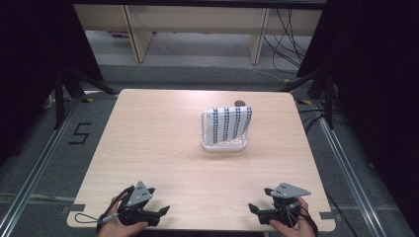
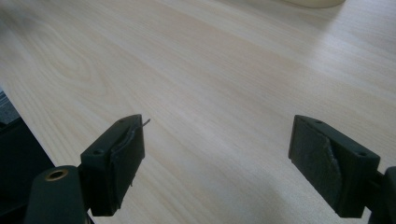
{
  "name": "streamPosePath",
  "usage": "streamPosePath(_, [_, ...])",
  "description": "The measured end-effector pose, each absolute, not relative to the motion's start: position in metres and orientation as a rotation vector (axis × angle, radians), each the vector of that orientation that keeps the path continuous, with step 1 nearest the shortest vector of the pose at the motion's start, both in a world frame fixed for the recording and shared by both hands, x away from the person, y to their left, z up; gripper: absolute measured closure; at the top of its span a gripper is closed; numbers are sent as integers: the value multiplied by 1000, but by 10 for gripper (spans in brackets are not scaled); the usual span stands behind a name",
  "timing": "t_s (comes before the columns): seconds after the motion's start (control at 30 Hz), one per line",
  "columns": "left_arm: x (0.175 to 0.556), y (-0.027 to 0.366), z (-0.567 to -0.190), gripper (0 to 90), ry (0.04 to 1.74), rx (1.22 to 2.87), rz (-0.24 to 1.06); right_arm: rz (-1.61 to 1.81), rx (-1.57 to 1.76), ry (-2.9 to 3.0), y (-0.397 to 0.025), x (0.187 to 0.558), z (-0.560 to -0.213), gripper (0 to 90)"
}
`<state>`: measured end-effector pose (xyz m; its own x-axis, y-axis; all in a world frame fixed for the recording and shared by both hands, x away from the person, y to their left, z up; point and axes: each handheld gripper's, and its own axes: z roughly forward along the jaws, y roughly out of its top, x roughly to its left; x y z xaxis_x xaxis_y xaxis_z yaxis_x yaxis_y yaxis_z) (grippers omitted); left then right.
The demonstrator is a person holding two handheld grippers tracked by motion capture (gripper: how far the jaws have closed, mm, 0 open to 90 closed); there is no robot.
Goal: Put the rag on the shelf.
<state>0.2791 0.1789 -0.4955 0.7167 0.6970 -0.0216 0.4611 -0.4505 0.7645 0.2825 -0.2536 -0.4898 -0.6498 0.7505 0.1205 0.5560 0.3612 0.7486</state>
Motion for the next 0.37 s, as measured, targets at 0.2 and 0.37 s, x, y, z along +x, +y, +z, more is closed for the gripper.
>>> streamPosePath(0.2, [281,181,-496,219,871,2144,388,1153,1190,2358,-256,283,-490,195])
streamPosePath(0.37, [283,182,-499,219,895,2126,377,1140,1193,2366,-261,286,-492,195])
